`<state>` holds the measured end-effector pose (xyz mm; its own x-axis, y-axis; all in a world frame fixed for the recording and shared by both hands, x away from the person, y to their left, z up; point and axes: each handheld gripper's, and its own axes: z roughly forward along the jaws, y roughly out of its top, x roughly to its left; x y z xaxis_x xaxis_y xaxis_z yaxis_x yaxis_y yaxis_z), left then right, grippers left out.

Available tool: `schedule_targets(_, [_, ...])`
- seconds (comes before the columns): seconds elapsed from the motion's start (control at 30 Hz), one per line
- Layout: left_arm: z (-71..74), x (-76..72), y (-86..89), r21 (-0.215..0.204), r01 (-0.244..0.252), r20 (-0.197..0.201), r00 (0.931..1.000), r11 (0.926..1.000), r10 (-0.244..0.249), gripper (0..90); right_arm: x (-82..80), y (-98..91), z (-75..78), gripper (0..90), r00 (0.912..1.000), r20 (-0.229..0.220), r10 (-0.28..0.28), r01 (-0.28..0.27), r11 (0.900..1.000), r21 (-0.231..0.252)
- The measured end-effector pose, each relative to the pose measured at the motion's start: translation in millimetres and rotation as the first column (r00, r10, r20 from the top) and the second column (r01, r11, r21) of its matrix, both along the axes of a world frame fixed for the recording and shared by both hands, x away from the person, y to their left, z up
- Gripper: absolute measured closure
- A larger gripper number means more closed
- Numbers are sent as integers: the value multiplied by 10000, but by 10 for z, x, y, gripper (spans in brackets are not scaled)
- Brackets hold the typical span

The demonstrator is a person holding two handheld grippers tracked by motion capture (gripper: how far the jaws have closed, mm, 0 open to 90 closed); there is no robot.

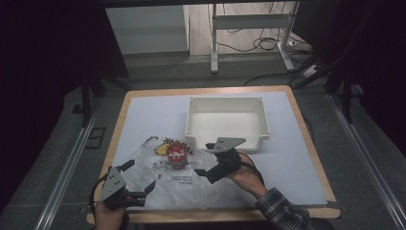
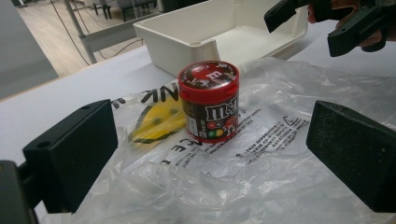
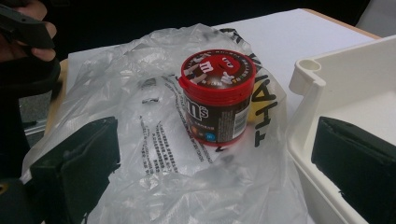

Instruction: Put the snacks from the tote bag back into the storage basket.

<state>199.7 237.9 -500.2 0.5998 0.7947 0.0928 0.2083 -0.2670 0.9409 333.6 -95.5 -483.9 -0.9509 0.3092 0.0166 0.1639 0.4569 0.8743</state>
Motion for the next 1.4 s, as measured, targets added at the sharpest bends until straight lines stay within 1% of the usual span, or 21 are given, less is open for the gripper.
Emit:
schedule_targets(0.13, [-1, -1, 1, -1, -10, -2, 10000, 10000, 10, 19, 19, 55, 17, 15, 10000, 26, -18, 18, 9998, -212])
schedule_targets(0.2, [-2, 0, 1, 14, -7, -9, 10000, 10000, 7, 19, 24, 69, 15, 15, 10000, -2, -2, 2, 9997, -226])
schedule_targets(0.23, [-2, 0, 2, 9, -14, -4, 10000, 10000, 14, 19, 34, 90, 11, 15, 10000, -86, 8, -11, 9994, -351])
schedule_targets(0.43, [-1, 0, 4, 13, 1, -5, 10000, 10000, -1, 19, 66, 134, -10, 15, 9997, -217, 78, -88, 9989, -462])
schedule_targets(0.73, [-1, -1, 4, 12, 1, 0, 10000, 10000, -1, 20, 109, 158, -5, 15, 9995, -278, 135, -146, 9991, -389])
schedule_targets(0.8, [0, -1, 2, 18, 6, 6, 10000, 10000, -6, 20, 132, 166, -13, 15, 9987, -484, 152, -172, 9990, -420])
schedule_targets(1.0, [0, -1, 2, 28, 13, 3, 10000, 10000, -13, 20, 163, 199, -31, 15, 9972, -693, 296, -328, 9985, -448])
schedule_targets(1.2, [0, -1, 3, 40, 23, 7, 10000, 10000, -23, 21, 179, 256, -26, 15, 9968, -691, 407, -453, 9967, -674])
schedule_targets(1.3, [1, 0, 3, 54, 36, 21, 10000, 10000, -36, 21, 181, 303, -21, 15, 9965, -703, 452, -516, 9945, -916])
schedule_targets(1.33, [1, 0, 3, 54, 36, 21, 10000, 10000, -36, 21, 181, 303, -21, 15, 9965, -703, 452, -516, 9945, -916])
schedule_targets(1.37, [1, 0, 2, 53, 39, 18, 10000, 10000, -39, 21, 182, 332, -24, 15, 9961, -764, 442, -524, 9927, -1083])
schedule_targets(1.4, [1, 0, 2, 53, 39, 18, 10000, 10000, -39, 21, 182, 332, -24, 15, 9961, -764, 442, -524, 9927, -1083])
